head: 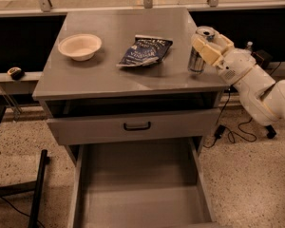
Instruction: Pick redbull can from middle drawer and place on counter
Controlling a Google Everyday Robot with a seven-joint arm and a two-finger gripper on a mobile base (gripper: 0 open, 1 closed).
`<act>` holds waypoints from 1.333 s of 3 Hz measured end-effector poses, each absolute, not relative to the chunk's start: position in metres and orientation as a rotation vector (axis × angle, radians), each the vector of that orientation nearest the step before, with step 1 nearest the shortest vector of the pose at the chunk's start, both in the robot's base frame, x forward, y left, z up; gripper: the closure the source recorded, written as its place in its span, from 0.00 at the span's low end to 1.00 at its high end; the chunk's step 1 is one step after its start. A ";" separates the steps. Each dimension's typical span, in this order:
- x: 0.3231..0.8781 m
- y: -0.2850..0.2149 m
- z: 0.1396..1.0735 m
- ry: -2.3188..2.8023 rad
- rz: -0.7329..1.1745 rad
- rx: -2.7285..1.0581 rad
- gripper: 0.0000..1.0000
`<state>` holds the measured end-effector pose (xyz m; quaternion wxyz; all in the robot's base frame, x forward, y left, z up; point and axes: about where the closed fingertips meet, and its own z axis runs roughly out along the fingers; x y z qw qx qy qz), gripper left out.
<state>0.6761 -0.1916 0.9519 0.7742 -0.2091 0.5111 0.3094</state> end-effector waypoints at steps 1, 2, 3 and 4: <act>0.676 -0.192 0.952 1.107 0.670 -0.453 0.11; 0.683 -0.189 0.929 1.106 0.670 -0.460 0.00; 0.684 -0.189 0.927 1.106 0.670 -0.459 0.00; 0.682 -0.195 0.933 1.105 0.632 -0.505 0.00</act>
Offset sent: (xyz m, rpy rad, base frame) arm 0.0167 -0.0011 -0.0568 -0.0105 -0.0012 -0.0017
